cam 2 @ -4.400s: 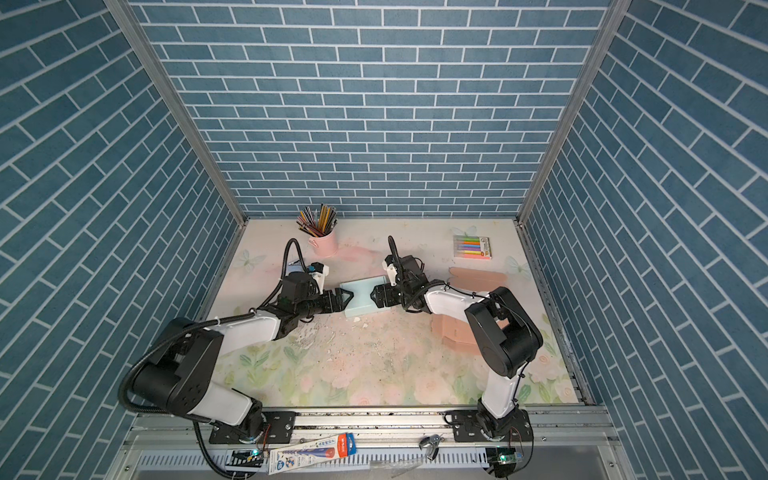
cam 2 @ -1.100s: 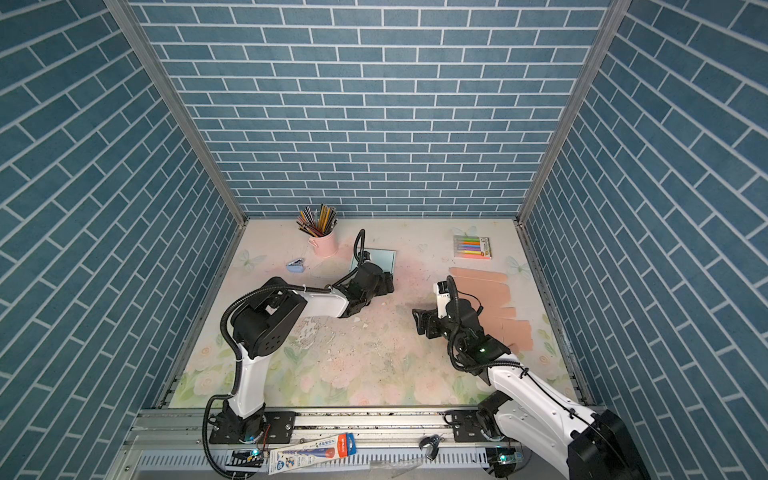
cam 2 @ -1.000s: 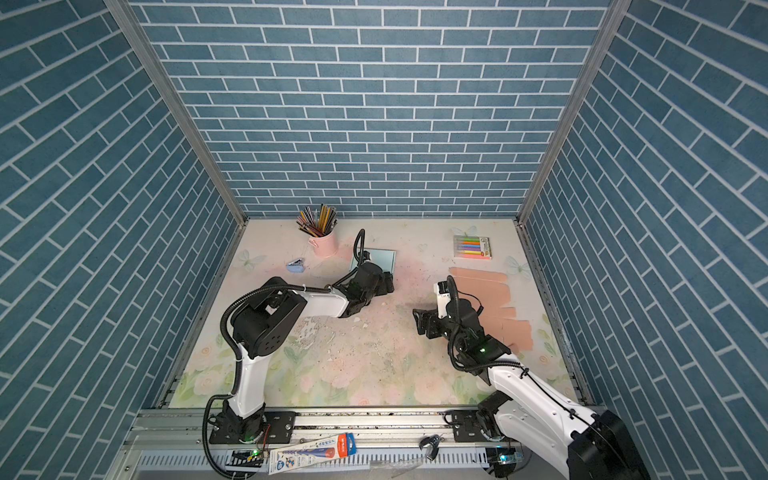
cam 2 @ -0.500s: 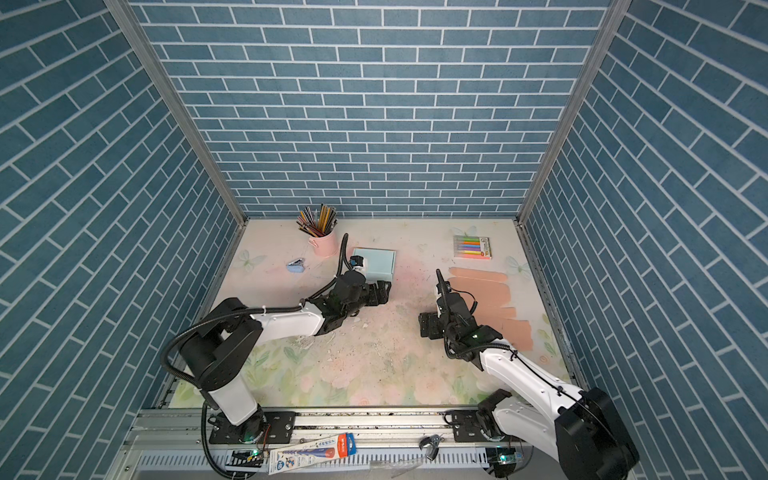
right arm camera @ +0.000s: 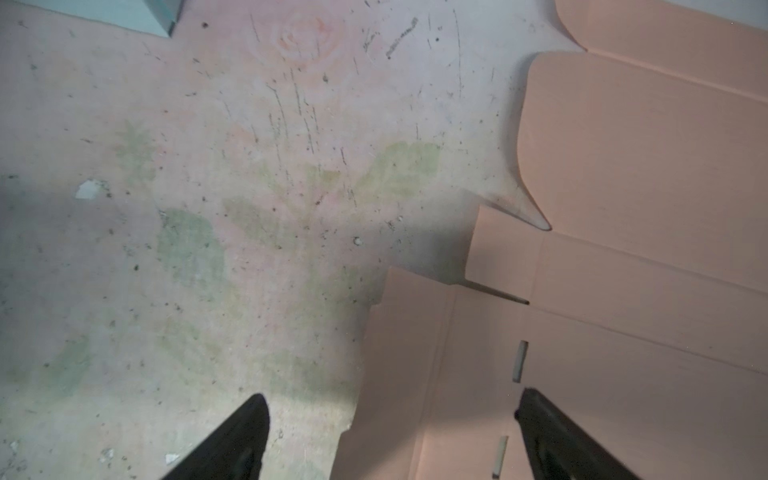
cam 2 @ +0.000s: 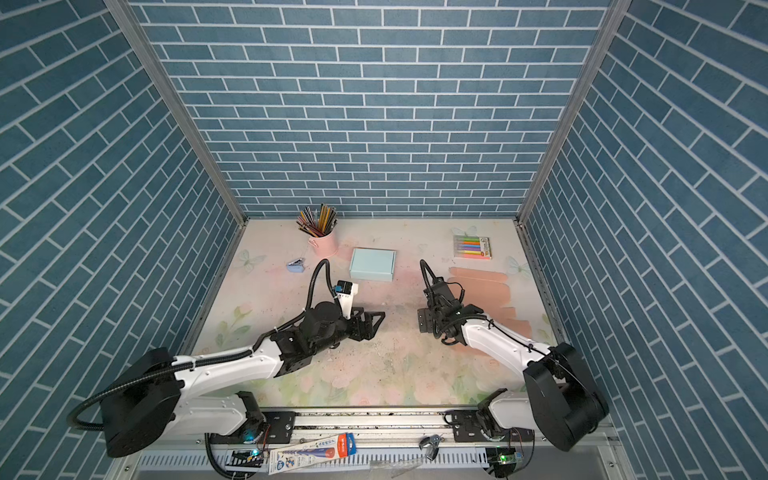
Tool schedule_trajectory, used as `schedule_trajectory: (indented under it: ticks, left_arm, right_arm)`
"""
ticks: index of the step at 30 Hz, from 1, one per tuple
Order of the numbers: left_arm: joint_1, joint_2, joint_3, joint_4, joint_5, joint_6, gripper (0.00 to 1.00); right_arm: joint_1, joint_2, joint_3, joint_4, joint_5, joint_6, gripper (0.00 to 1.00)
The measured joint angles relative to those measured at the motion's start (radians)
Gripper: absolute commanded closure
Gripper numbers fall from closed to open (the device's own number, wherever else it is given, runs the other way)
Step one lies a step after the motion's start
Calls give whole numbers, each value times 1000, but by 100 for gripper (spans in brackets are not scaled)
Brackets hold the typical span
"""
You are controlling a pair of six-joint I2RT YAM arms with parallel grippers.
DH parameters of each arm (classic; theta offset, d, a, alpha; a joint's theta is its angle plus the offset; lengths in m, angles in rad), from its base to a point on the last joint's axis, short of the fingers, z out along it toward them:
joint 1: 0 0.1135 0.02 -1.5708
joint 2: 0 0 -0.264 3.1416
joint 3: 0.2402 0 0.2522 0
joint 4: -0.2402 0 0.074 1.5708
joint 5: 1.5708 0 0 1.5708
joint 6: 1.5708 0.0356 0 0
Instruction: Fold the paper box
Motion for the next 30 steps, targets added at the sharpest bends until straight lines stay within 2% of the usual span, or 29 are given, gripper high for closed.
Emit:
schedule_trajectory:
  ticks: [7,13,21,27,30]
  left_arm:
    - [-6,-176,-131,-56,-25,-4,12]
    - [-6,-265,-152,-132,-77,-1,12]
    - [-6,-270,-161,-148,-84,1,12]
    - [-6,-266,-187,-137,-76,-3,12]
    - [-6,-265,-202,-126,-72,-12,12]
  right_arm:
    - [0,87,45,-35,31,0,16]
    - [3,162,88,-72,68,0,19]
    - [29,220,123,-112,133,5,25]
    - [56,240,132,-144,175,19,35]
    - [68,241,140,-162,196,21,44]
